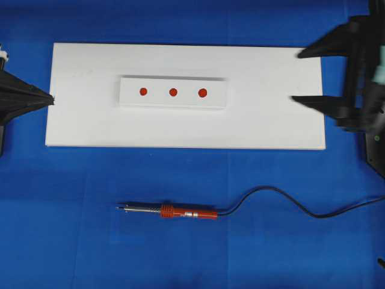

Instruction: Touch the tip of the soldering iron to the mark.

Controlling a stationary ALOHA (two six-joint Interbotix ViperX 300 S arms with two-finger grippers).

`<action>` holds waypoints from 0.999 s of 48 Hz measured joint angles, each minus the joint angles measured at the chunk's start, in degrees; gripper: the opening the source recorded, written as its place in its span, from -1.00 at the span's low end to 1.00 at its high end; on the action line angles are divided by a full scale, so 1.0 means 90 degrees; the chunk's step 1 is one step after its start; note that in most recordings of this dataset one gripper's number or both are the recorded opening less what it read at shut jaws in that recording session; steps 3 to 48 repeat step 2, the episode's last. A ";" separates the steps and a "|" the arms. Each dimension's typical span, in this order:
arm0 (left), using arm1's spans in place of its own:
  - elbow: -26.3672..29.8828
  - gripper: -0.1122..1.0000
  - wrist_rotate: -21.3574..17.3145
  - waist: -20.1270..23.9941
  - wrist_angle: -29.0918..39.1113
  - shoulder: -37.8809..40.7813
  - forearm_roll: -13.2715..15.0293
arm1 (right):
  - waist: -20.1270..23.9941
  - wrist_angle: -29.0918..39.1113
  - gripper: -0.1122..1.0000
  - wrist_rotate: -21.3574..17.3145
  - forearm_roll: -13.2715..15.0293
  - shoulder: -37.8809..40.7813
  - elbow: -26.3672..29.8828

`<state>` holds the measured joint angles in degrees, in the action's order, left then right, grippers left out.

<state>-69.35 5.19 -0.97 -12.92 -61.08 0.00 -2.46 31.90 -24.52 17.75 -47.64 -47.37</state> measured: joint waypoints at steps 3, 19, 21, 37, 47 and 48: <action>0.0000 -0.80 0.0000 -0.0010 0.0000 0.0000 0.0000 | -0.0010 -0.0010 0.81 -0.0010 0.0000 -0.0254 -0.0137; 0.0000 -0.80 0.0000 -0.0010 0.0000 0.0000 0.0000 | -0.0010 -0.0010 0.81 -0.0010 0.0000 -0.0254 -0.0137; 0.0000 -0.80 0.0000 -0.0010 0.0000 0.0000 0.0000 | -0.0010 -0.0010 0.81 -0.0010 0.0000 -0.0254 -0.0137; 0.0000 -0.80 0.0000 -0.0010 0.0000 0.0000 0.0000 | -0.0010 -0.0010 0.81 -0.0010 0.0000 -0.0254 -0.0137; 0.0000 -0.80 0.0000 -0.0010 0.0000 0.0000 0.0000 | -0.0010 -0.0010 0.81 -0.0010 0.0000 -0.0254 -0.0137; 0.0000 -0.80 0.0000 -0.0010 0.0000 0.0000 0.0000 | -0.0010 -0.0010 0.81 -0.0010 0.0000 -0.0254 -0.0137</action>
